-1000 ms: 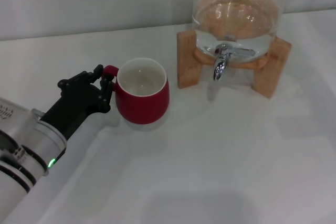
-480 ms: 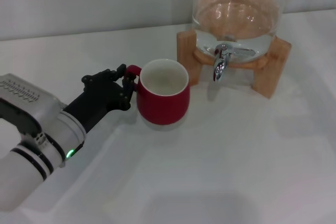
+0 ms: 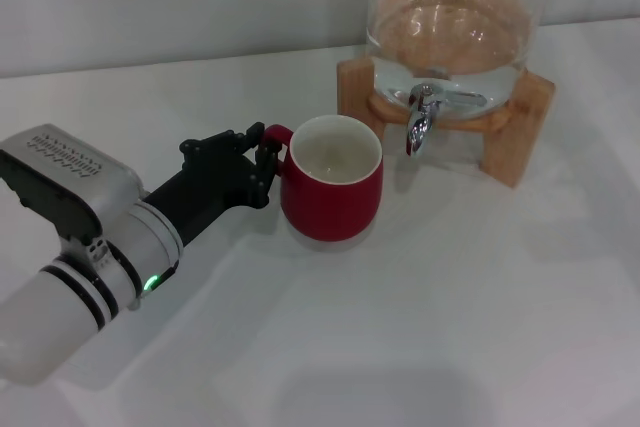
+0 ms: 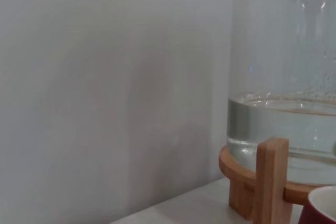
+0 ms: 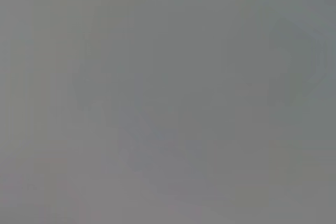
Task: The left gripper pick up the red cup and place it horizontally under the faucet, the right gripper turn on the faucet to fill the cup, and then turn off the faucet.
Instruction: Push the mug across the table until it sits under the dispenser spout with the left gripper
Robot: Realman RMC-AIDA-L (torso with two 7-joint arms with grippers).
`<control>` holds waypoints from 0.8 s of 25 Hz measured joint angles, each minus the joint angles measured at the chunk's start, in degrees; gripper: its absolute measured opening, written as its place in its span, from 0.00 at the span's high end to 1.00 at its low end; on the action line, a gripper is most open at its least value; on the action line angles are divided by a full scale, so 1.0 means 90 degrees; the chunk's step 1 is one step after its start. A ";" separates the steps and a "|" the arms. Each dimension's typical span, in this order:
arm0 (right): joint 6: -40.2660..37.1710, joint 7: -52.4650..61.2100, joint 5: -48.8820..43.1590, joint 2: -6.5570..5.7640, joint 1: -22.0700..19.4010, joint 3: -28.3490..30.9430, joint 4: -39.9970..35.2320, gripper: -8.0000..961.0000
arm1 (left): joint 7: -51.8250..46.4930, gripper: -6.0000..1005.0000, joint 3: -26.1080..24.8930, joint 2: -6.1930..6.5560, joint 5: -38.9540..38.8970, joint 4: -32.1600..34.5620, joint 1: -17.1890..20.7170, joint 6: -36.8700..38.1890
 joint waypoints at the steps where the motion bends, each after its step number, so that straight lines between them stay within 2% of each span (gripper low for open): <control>1: -0.0001 0.0000 0.0000 0.0000 0.0000 0.0000 0.0000 0.30 | -0.0017 0.82 0.0001 0.0000 0.0012 0.0000 -0.0011 0.0024; 11: -0.0014 0.0000 -0.0003 0.0000 0.0014 -0.0039 0.0000 0.30 | -0.0050 0.82 0.0006 -0.0021 0.0021 0.0026 0.0009 0.0330; 20: -0.0024 0.0000 -0.0031 0.0000 0.0039 -0.0076 0.0001 0.30 | -0.0348 0.82 0.0061 -0.0029 0.0022 0.0055 -0.0224 0.0613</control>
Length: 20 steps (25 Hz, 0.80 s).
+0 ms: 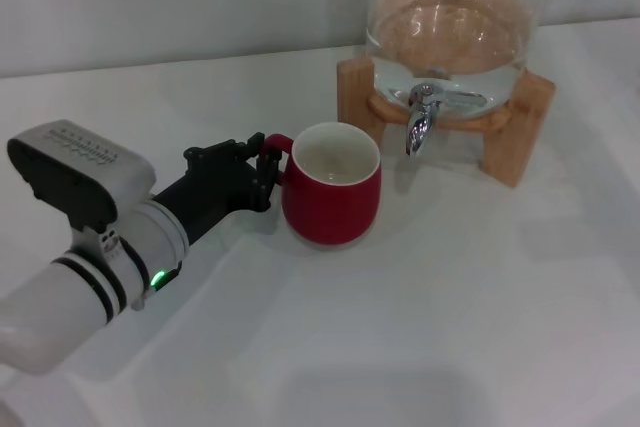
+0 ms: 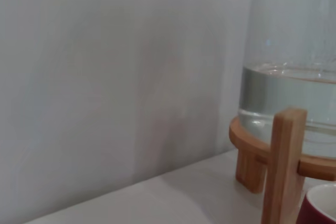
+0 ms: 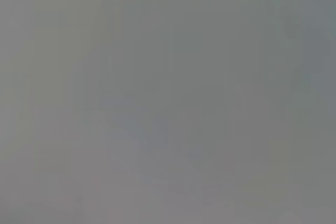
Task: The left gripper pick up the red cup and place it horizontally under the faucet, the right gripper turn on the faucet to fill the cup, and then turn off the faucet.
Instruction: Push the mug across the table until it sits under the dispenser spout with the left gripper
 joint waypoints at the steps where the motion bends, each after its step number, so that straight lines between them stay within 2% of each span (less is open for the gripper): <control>1: 0.0001 0.0000 -0.0010 0.0000 0.0000 0.0000 0.0000 0.30 | -0.0023 0.82 0.0036 0.0001 0.0000 0.0000 -0.0036 0.0024; 8: 0.0022 0.0000 -0.0032 0.0000 0.0000 -0.0002 0.0000 0.30 | -0.0268 0.82 0.0272 0.0015 0.0068 -0.0024 -0.0190 0.0193; 20: 0.0024 -0.0004 -0.0038 0.0000 0.0003 -0.0002 -0.0001 0.30 | -0.0816 0.82 0.0351 0.0007 0.0529 -0.0054 -0.0387 0.0214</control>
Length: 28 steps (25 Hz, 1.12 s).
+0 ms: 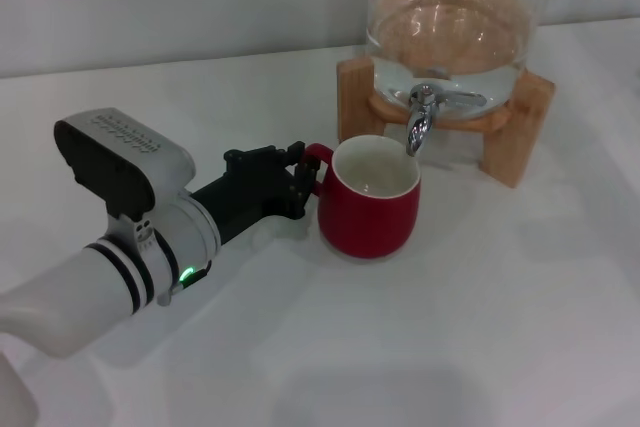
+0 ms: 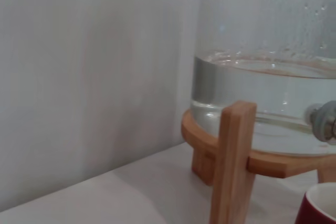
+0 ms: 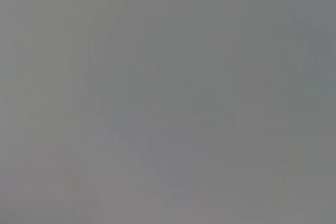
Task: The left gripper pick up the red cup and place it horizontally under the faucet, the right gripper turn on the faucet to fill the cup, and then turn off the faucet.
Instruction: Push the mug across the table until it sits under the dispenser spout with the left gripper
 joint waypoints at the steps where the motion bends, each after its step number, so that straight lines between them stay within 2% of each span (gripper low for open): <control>1: 0.0000 0.0000 0.0000 0.0000 0.0000 0.0000 0.0000 0.30 | -0.0056 0.82 0.0001 -0.0002 0.0044 -0.0001 -0.0020 0.0004; 20: 0.0007 -0.0006 -0.0009 0.0000 -0.0046 0.0000 0.0000 0.30 | -0.0580 0.82 0.0014 0.0017 0.0492 0.0000 -0.0282 0.0379; 28: 0.0016 -0.0006 -0.0010 0.0007 -0.0018 0.0000 0.0000 0.30 | -0.0287 0.82 -0.0076 0.0011 0.0535 0.0015 -0.0307 0.0402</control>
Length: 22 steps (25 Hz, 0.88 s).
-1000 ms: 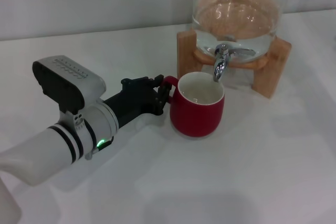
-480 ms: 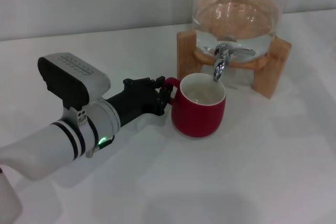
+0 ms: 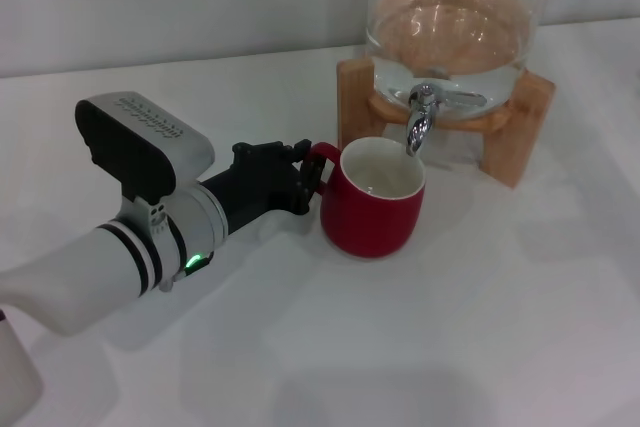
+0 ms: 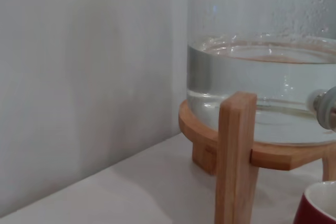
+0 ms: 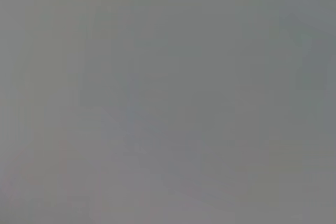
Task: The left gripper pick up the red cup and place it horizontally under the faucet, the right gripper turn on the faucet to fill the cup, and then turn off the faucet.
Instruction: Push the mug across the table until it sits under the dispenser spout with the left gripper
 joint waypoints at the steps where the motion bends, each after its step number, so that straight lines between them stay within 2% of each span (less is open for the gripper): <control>1: 0.0000 -0.0001 0.0000 0.0001 0.0003 0.0000 0.0000 0.30 | 0.0074 0.82 -0.0032 -0.0002 0.0000 0.0009 -0.0001 0.0000; 9: -0.0004 -0.0138 0.0000 0.0049 0.0030 0.0000 0.0000 0.30 | 0.0294 0.82 -0.0103 -0.0007 0.0002 0.0067 -0.0072 0.0031; 22: -0.0012 -0.0148 0.0000 0.0052 0.0043 0.0000 0.0000 0.30 | 0.0408 0.82 -0.0105 -0.0027 0.0002 0.0080 -0.0134 0.0109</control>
